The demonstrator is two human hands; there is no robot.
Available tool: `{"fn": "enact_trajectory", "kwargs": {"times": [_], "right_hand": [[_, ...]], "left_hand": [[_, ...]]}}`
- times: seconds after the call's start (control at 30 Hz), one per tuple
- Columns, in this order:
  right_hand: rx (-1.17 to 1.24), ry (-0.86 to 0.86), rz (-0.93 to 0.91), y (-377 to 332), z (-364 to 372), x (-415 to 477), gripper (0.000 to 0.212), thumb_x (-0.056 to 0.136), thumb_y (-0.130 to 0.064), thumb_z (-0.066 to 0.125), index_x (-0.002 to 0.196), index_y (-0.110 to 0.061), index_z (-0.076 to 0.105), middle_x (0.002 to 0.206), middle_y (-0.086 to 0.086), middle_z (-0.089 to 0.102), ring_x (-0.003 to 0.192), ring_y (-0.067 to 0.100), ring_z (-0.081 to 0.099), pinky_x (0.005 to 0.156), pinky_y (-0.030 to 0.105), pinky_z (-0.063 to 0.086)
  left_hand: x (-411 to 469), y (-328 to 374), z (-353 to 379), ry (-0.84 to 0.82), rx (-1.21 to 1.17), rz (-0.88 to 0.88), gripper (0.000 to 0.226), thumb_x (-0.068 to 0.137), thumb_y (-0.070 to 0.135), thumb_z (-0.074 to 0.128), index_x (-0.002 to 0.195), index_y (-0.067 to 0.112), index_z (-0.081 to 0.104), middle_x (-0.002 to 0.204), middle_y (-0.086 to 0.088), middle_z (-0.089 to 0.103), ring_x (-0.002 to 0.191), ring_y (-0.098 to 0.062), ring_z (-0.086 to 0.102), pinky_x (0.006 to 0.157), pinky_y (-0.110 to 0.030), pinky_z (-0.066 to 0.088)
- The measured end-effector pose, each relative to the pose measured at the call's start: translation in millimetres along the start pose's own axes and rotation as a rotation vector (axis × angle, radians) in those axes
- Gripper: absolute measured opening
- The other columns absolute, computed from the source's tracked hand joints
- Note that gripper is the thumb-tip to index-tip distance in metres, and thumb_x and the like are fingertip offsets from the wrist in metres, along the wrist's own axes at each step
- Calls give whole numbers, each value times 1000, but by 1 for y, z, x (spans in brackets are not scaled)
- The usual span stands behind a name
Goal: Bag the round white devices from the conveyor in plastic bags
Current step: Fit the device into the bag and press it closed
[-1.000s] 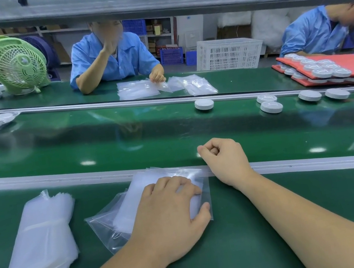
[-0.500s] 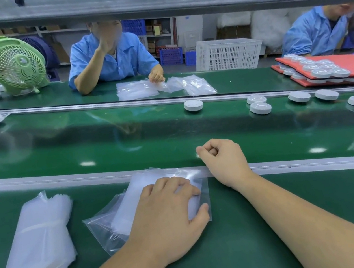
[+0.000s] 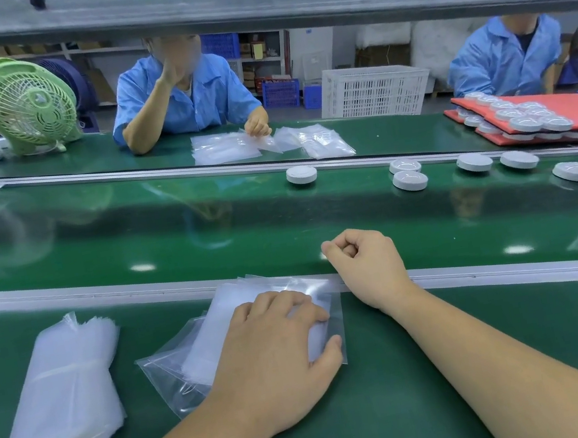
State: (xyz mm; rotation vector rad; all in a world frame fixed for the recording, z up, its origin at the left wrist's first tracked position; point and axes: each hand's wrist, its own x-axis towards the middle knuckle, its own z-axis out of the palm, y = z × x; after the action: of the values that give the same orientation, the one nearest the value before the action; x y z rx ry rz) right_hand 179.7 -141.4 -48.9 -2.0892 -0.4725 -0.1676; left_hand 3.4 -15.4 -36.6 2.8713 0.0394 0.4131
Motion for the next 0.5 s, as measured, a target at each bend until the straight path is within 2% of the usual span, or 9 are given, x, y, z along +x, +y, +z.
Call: {"fn": "enact_trajectory", "kwargs": {"times": [0.5], "right_hand": [[12, 1, 3, 0, 0, 0, 29, 93, -41, 65, 69, -26, 67, 52, -13, 54, 49, 3, 48, 56, 20, 37]], "left_hand": [[0, 0, 0, 4, -15, -2, 54, 85, 70, 24, 122, 46, 55, 128, 31, 42, 125, 0, 33, 108, -28, 25]]}}
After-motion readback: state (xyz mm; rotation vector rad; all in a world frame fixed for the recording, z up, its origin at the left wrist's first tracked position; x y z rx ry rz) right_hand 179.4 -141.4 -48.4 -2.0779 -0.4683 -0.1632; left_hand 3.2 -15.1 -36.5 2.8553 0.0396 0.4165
